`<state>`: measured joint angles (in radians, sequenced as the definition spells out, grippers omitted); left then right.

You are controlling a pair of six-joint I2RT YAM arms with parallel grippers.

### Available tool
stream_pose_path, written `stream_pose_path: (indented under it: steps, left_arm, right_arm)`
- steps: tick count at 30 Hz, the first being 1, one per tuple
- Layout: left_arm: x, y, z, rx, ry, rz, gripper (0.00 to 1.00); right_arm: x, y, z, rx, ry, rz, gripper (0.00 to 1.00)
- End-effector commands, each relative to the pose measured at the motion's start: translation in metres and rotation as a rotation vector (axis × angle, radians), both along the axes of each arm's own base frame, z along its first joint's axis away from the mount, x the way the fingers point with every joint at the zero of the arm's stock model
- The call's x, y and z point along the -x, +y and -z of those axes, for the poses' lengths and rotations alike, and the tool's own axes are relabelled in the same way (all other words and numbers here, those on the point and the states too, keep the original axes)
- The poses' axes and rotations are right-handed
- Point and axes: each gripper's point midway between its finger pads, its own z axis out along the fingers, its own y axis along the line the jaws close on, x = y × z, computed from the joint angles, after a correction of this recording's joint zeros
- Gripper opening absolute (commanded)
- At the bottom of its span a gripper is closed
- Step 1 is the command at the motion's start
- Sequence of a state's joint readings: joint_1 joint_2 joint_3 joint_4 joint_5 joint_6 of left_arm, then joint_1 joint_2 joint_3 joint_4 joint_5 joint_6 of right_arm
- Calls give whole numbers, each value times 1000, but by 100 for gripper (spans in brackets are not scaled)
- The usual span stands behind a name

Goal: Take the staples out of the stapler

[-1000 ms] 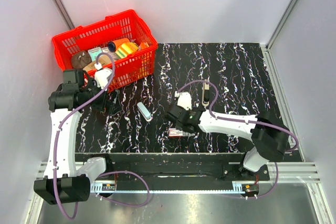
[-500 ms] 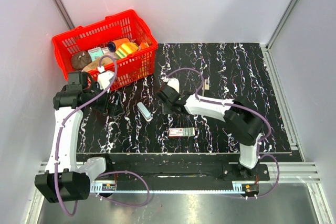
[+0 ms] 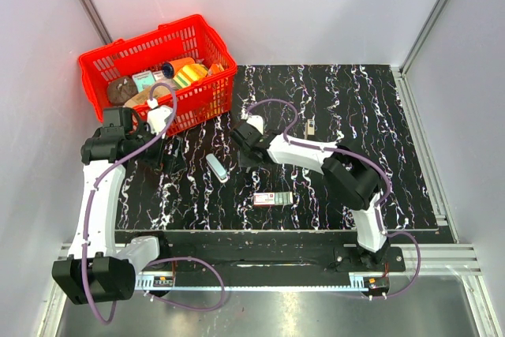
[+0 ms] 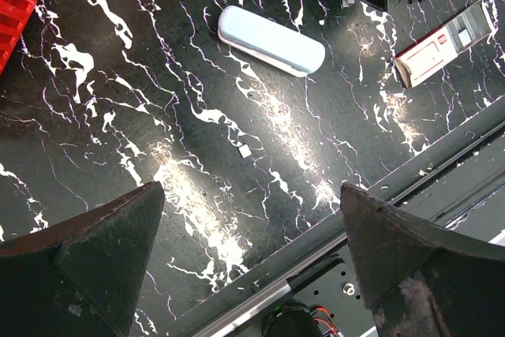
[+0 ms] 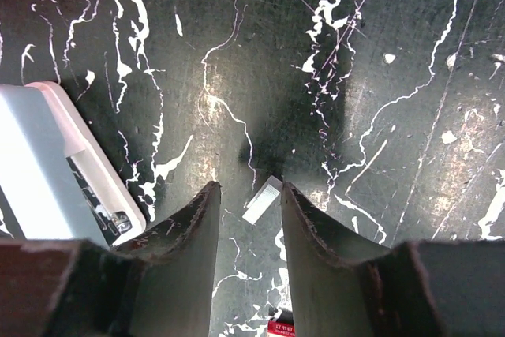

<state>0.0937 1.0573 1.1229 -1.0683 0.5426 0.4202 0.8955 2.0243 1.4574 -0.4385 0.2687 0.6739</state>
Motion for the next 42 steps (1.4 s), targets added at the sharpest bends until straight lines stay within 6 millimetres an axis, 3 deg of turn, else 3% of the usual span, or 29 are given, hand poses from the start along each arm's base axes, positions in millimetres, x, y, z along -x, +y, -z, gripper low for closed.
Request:
stream_pose_path:
  steps: [1,15,23,27,28,31,34,42]
  left_arm:
    - [-6,-3,-10,7,-60,12,99]
    - [-18,-46,-16,-26,-47,117,99]
    - [-19,-54,-8,-26,-30,122,99]
    - [-17,-55,-3,-30,-23,129,99]
    - [-17,-56,-1,-30,-18,134,99]
    - [-16,-56,1,-43,-16,139,99]
    - [-13,-57,3,-39,-16,148,99]
    - [-9,-56,5,-42,-18,150,99]
  right_arm:
    - [-3,5,-5,-7,19,9,40]
    - [-2,-18,1,-16,62,44,21]
    - [-1,-33,-5,10,38,42,1]
    - [1,-36,-7,8,34,47,0]
    - [1,-36,-12,-4,22,34,3]
    - [3,-30,-22,-54,-35,-52,29]
    - [12,-19,-24,-84,-60,-233,44]
    - [18,-6,-14,-46,-69,-479,53]
